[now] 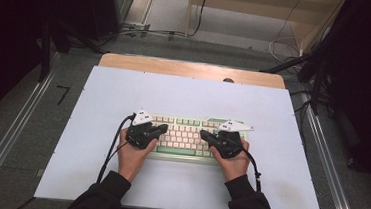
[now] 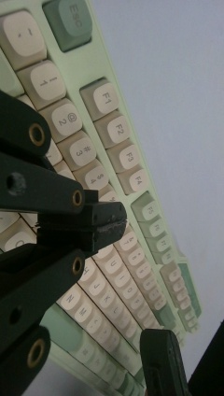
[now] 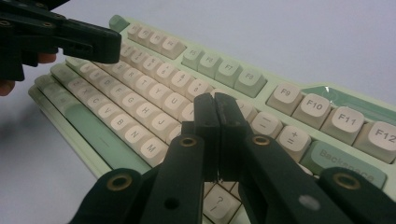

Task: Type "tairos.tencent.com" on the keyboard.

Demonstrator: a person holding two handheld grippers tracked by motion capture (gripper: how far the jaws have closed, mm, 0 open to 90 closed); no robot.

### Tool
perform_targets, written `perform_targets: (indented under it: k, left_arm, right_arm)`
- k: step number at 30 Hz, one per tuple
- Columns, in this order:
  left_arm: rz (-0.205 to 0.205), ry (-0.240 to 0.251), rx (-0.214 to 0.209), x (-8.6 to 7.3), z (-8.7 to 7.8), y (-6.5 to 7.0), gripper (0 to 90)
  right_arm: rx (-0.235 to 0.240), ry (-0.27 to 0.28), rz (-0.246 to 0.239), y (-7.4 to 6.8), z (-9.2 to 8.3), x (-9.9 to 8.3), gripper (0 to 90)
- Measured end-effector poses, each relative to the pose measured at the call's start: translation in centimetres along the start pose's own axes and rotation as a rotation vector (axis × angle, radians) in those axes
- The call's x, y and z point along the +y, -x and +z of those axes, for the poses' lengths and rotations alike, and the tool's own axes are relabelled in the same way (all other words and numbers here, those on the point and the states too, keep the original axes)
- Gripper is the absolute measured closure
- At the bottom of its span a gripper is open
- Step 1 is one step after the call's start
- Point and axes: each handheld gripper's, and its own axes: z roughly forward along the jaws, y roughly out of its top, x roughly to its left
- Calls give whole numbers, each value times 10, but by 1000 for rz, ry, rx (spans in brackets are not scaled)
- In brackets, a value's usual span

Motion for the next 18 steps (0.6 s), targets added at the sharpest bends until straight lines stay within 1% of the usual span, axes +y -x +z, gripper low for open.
perform_targets:
  k: [5,13,18]
  left_arm:
    - [3,-12,-7,1,6,2,900]
    - [3,-2,-21,4,9,4,900]
    - [6,-5,-24,4,11,6,900]
  right_arm:
    - [1,-4,1,-1,2,0,857]
    - [5,-6,4,-2,4,1,855]
    - [0,-6,4,-1,4,1,855]
